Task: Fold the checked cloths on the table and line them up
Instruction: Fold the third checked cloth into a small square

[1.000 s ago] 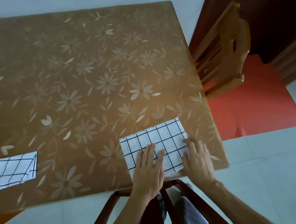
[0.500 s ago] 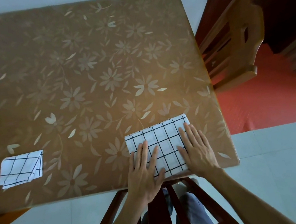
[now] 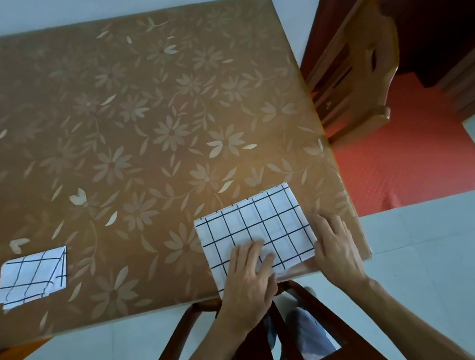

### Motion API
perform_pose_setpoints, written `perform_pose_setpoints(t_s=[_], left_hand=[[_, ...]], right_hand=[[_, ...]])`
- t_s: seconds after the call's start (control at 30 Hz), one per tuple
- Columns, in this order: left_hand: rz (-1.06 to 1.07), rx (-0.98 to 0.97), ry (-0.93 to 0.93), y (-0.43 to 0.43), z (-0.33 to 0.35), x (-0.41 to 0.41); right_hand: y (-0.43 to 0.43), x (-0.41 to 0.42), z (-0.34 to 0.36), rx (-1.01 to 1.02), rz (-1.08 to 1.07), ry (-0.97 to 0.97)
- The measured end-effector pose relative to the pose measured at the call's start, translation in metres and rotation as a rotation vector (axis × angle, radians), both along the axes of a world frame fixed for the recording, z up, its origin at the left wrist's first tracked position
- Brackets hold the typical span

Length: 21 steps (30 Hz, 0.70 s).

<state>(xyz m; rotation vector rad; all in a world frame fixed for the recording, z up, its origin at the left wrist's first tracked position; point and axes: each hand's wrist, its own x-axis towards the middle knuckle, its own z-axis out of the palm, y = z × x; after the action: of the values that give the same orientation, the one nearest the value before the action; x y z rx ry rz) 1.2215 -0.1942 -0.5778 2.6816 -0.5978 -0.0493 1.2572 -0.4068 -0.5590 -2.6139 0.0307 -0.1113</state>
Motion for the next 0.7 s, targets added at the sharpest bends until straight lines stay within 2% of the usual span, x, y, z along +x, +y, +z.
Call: perform_pose_setpoints(t_s=[0.1,0.23,0.47,0.7], left_hand=[[-0.042,-0.036,-0.018,-0.010,0.004,-0.001],[-0.038,-0.023,0.058,-0.018,0.006,0.003],[-0.010,0.076,0.081,-0.028,0.013,0.010],[-0.034,0.168,0.105,-0.040,0.011,0.016]], right_hand=[[-0.018,-0.017,0.002,-0.076,0.040,0.018],[-0.033,-0.030,-0.003,-0.088,0.136,0.073],[-0.031,-0.025,0.001,-0.111,0.122,0.054],[-0.031,-0.026,0.010,-0.076,0.091,0.153]])
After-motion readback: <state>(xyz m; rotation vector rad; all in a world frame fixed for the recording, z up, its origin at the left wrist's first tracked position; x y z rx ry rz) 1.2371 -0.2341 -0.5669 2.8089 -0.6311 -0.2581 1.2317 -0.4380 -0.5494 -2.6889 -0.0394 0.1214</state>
